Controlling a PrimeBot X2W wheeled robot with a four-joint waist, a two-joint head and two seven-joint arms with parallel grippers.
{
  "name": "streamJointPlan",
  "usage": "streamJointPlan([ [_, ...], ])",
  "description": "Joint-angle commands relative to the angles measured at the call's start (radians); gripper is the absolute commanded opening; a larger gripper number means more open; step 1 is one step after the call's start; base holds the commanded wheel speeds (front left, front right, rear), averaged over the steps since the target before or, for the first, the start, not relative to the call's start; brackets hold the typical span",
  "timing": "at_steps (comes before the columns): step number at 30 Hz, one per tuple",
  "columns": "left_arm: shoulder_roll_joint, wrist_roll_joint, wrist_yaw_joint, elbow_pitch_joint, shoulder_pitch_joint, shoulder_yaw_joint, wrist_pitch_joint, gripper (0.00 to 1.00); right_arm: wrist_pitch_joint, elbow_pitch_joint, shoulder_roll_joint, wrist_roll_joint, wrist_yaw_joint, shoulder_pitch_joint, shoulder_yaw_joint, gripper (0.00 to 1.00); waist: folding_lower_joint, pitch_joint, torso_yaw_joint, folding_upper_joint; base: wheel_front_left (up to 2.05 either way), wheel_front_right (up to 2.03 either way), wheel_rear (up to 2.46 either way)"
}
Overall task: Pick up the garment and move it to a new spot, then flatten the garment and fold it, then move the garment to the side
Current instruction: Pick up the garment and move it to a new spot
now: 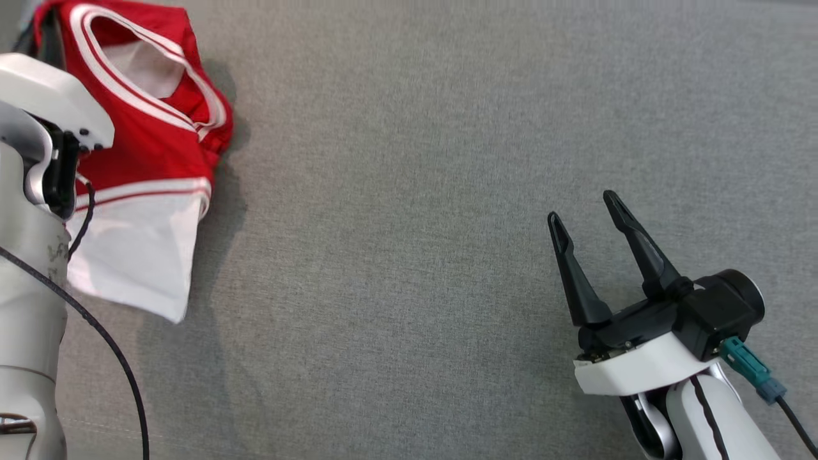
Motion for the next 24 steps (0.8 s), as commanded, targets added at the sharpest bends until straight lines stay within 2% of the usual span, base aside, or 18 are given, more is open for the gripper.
streamJointPlan([
  [1,0.001,-0.011,-0.001,-0.01,-0.014,0.007,-0.021,0.0,-0.004,0.004,0.001,0.002,0.0,0.014,-0.001,1.0,0.0,-0.034,-0.001,0.0,0.0,0.0,0.0],
  [5,-0.021,-0.042,-0.017,-0.093,-0.022,0.028,-0.113,0.0,-0.004,-0.002,0.002,-0.014,0.0,0.035,-0.031,1.0,0.0,-0.093,-0.007,0.0,0.0,0.0,0.0],
  [7,-0.041,-0.068,-0.021,-0.219,0.004,0.045,-0.157,0.0,-0.004,-0.012,0.004,-0.018,0.0,0.046,-0.081,1.0,0.0,-0.142,-0.028,0.0,0.0,0.0,0.0],
  [9,-0.051,-0.08,-0.02,-0.275,0.028,0.051,-0.159,0.0,-0.004,-0.016,0.005,-0.016,0.0,0.046,-0.1,1.0,0.0,-0.16,-0.042,0.0,0.0,0.0,0.0],
  [18,-0.12,-0.115,0.008,-0.582,0.188,-0.007,-0.033,0.0,-0.004,-0.041,0.014,-0.015,0.0,0.062,-0.172,1.0,0.0,-0.215,-0.142,0.0,0.0,0.0,0.0],
  [24,-0.171,-0.144,0.023,-0.715,0.282,-0.066,0.067,0.0,-0.004,-0.053,0.018,-0.011,0.0,0.061,-0.182,1.0,0.0,-0.212,-0.205,0.0,0.0,0.0,0.0],
])
